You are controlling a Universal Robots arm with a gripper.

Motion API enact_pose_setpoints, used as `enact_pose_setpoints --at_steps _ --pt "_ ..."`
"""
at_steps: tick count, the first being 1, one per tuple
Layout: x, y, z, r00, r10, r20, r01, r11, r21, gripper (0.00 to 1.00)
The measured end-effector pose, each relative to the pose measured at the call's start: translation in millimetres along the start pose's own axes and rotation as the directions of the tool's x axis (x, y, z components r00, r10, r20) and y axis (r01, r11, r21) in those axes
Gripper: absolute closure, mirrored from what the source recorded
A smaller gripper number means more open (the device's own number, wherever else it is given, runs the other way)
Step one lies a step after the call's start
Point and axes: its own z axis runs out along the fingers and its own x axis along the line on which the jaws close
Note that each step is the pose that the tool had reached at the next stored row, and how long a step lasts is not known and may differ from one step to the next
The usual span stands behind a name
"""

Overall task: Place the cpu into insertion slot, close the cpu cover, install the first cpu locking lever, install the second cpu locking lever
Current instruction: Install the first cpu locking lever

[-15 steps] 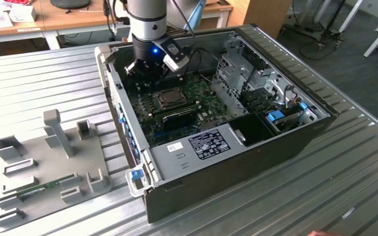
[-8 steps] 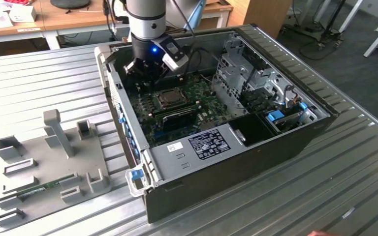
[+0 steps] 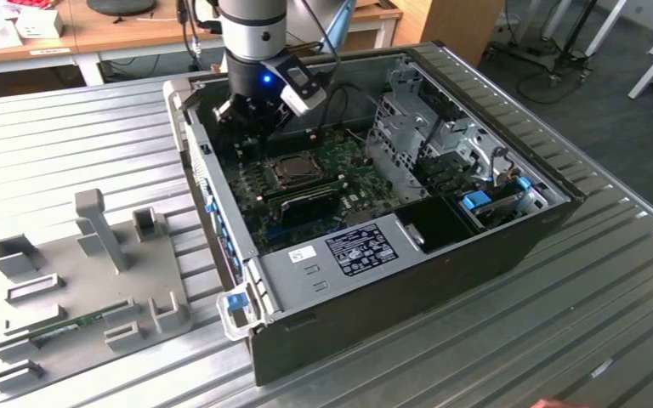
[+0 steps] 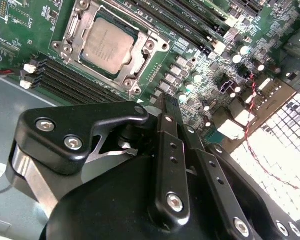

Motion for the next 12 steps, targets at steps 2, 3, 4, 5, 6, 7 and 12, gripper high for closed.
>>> enact_pose_setpoints --at_steps 2,3,4,5,6,7,12 --pt "0.9 0.2 -0.1 1.0 0.0 0.0005 0.0 1.0 0.0002 0.9" --pt "1.5 0.4 -0.1 1.0 0.0 0.0009 0.0 1.0 0.0001 0.9" --pt "2.1 0.6 -0.1 1.0 0.0 0.0012 0.0 1.0 0.0001 0.9" --pt "2.5 0.7 -0.1 1.0 0.0 0.0013 0.0 1.0 0.0001 0.9" --pt "2.9 0.8 -0.2 1.0 0.0 0.0015 0.0 1.0 0.0002 0.9" --pt "3.2 0.9 -0.2 1.0 0.0 0.0015 0.0 1.0 0.0002 0.9" --pt "3.4 1.1 -0.2 1.0 0.0 0.0015 0.0 1.0 0.0001 0.9"
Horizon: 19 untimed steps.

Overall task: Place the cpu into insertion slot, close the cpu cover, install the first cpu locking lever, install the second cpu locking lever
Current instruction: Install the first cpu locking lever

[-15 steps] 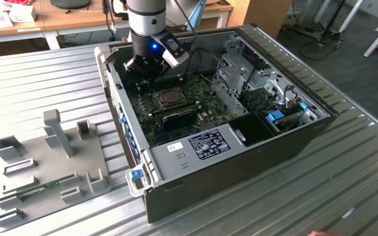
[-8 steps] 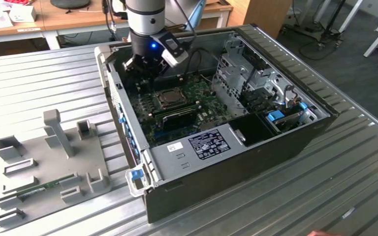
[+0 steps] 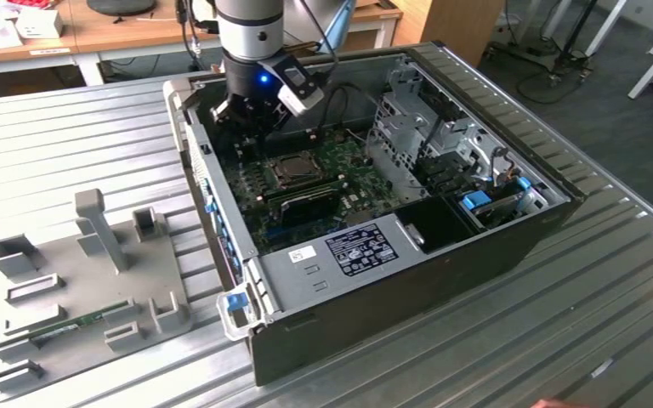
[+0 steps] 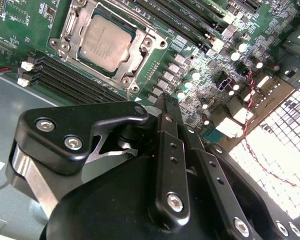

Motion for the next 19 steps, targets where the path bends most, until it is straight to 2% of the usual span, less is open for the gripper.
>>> enact_pose_setpoints --at_steps 3,10,19 --pt "0.0 0.1 -0.3 1.0 0.0 0.0 0.0 1.0 -0.0006 0.9" --pt "-0.4 1.1 -6.8 1.0 0.0 0.0 0.0 1.0 -0.0008 0.9" --pt "3.3 1.8 -5.7 1.0 0.0 0.0006 0.0 1.0 -0.0019 0.9"
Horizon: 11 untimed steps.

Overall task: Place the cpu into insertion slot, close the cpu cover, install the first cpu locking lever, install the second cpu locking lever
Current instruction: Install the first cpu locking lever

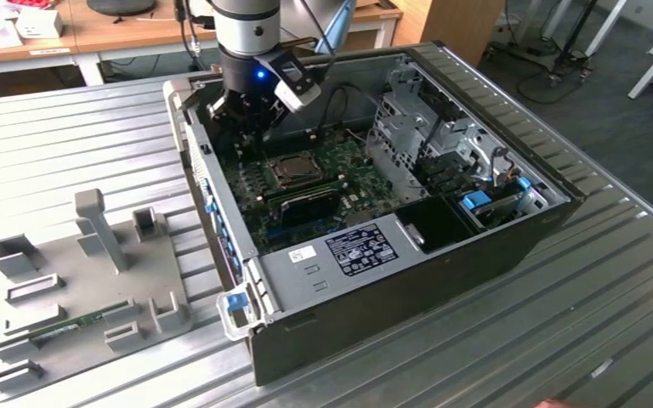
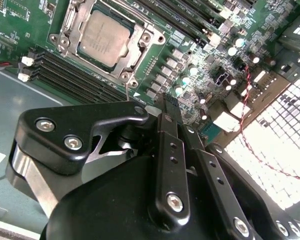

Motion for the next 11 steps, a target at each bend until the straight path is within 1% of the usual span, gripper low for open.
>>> enact_pose_setpoints --at_steps 7,11 --pt "0.2 0.2 0.1 1.0 0.0 0.0001 0.0 1.0 -0.0001 0.9" --pt "2.8 2.0 0.5 1.0 0.0 0.0013 0.0 1.0 -0.0001 0.9"
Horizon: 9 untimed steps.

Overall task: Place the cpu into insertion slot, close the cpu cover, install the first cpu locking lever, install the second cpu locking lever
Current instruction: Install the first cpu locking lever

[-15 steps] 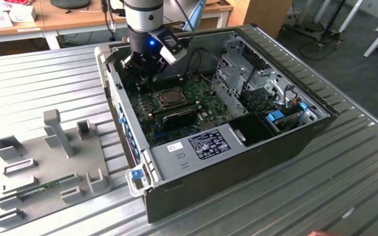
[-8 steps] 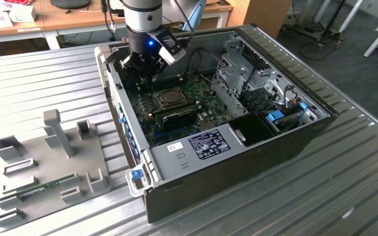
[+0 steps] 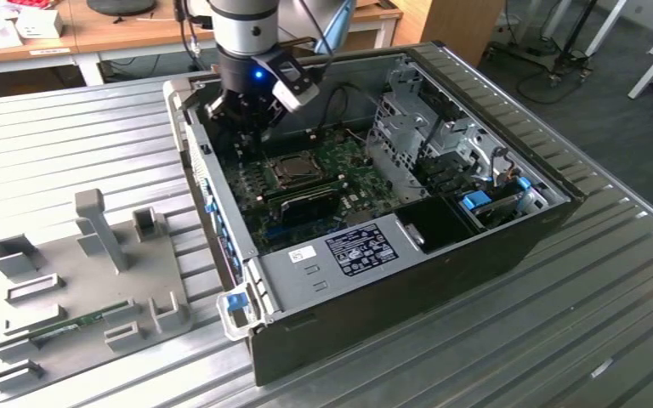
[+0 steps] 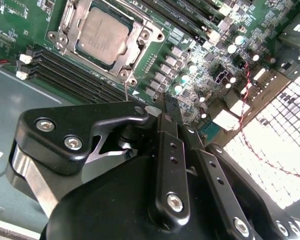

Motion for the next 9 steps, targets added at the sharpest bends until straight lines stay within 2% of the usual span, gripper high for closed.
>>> enact_pose_setpoints --at_steps 9 --pt "2.9 12.9 3.2 1.0 0.005 0.0015 -0.005 1.0 0.0003 0.9"
